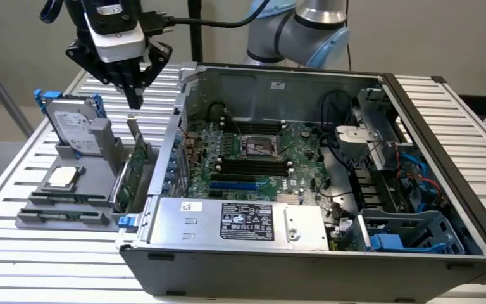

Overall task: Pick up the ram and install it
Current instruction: 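Reach for the ram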

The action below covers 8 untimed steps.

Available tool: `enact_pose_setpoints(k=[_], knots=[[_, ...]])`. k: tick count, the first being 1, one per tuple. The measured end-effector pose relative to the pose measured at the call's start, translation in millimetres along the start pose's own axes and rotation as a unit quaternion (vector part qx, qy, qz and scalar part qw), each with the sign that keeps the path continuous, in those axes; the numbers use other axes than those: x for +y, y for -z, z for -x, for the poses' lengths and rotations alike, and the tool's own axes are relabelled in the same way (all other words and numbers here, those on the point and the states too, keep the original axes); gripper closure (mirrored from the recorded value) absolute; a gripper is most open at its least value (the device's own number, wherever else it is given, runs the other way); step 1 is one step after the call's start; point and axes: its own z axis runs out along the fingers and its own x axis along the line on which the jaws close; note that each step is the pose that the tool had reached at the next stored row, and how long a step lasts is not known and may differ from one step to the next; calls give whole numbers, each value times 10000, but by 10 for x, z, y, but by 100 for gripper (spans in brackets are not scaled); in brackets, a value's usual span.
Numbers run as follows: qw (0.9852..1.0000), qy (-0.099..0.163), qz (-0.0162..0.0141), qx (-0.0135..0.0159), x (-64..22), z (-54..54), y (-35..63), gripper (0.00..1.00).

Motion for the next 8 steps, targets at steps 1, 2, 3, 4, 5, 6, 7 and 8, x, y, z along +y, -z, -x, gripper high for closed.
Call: enact_pose_setpoints(k=[1, 2, 3, 4, 5, 6, 7, 8], knots=[[10000, 0, 0, 0, -15, -44, 1, 100], [10000, 1, 0, 0, -29, -88, 1, 100], [10000, 1, 0, 0, -44, -133, 1, 100], [10000, 0, 0, 0, -58, -178, 0, 100], [10000, 0, -1, 0, -74, -224, 1, 100], [10000, 0, -1, 1, -88, -268, 1, 100], [10000, 0, -1, 1, -102, -314, 0, 100], [10000, 0, 0, 0, -117, -358, -1, 100]])
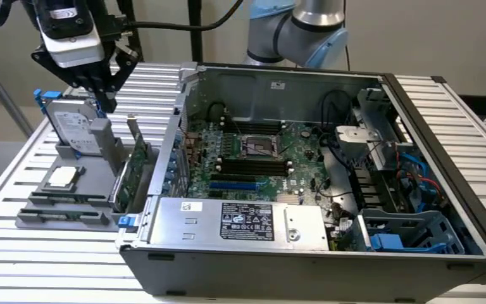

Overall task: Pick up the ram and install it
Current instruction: 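Reach for the ram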

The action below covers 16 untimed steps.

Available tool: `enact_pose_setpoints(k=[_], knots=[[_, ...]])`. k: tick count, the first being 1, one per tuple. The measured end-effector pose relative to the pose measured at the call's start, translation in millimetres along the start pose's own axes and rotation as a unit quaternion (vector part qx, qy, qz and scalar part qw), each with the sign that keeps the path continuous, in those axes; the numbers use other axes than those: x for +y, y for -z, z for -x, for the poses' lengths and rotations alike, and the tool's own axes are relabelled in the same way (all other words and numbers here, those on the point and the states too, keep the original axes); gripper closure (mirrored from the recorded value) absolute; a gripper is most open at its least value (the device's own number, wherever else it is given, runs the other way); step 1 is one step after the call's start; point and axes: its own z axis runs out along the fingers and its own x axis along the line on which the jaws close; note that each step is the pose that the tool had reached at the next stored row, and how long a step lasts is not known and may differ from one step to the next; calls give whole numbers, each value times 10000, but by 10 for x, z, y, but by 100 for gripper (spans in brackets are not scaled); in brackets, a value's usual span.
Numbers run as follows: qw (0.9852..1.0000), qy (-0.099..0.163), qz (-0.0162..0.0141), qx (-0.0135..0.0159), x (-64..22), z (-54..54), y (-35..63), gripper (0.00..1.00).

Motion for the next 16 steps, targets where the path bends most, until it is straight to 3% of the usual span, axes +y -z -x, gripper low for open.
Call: enact_pose_setpoints(k=[16], knots=[[10000, 0, 0, 0, -207, -715, -59, 100]])
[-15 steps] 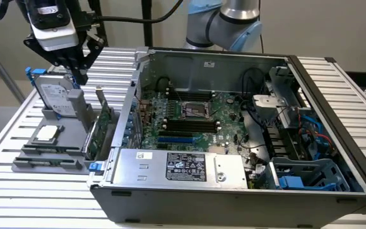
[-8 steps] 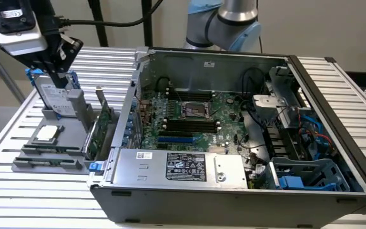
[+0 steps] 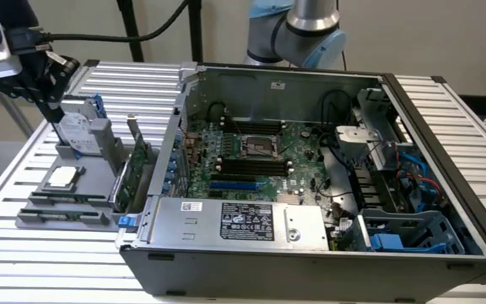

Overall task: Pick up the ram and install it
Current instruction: 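Reach for the ram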

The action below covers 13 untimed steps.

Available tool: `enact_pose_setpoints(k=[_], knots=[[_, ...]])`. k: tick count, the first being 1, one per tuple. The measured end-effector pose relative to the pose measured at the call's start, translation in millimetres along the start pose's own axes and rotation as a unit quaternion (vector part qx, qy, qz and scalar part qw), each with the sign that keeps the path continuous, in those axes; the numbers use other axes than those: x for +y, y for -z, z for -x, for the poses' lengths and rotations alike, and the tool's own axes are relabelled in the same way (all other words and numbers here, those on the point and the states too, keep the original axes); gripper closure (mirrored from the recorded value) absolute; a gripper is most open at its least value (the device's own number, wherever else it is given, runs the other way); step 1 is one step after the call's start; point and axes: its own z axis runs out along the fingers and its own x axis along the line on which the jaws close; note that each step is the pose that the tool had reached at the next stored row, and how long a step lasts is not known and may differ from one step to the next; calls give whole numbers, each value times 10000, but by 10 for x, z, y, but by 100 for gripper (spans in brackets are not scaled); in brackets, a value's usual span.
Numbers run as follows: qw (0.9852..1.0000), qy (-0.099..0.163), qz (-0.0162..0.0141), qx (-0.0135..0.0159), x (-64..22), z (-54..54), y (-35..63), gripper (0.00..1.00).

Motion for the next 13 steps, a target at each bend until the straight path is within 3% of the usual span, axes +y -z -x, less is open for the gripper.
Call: enact_pose_setpoints(k=[9, 13], knots=[[10000, 0, -1, 1, -92, -399, -79, 100], [10000, -1, -5, 20, -161, -437, -107, 100]])
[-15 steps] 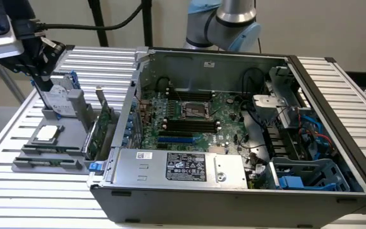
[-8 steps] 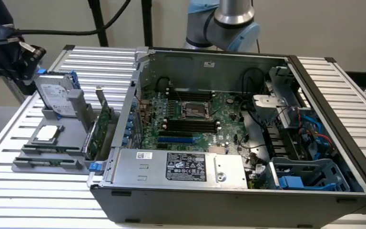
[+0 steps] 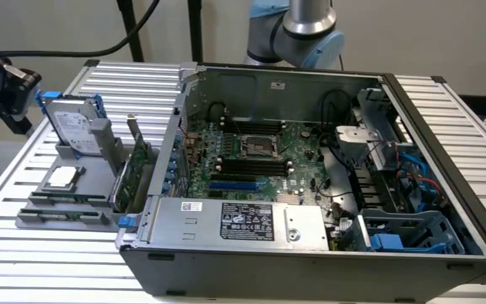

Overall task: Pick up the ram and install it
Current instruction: 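Reach for the ram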

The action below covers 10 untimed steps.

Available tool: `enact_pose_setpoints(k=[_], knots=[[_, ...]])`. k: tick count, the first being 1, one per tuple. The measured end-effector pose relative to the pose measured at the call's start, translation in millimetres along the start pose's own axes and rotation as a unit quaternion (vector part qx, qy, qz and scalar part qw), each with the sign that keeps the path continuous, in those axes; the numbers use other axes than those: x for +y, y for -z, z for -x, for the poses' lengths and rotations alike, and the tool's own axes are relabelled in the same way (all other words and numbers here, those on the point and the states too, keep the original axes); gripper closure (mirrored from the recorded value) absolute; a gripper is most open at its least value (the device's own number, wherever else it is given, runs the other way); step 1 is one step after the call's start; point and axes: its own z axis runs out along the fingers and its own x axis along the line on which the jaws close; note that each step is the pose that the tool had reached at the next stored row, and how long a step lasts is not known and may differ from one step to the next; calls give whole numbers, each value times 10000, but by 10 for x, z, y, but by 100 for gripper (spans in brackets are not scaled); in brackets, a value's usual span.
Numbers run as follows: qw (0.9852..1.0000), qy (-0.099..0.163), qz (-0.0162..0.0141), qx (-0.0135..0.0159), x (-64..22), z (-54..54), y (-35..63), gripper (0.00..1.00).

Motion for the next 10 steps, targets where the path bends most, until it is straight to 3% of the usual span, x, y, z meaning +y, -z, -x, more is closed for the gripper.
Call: enact_pose_setpoints(k=[5, 10], knots=[[10000, 0, -3, 16, -72, -5, -58, 100], [10000, 0, -5, 17, -80, -9, -77, 100]])
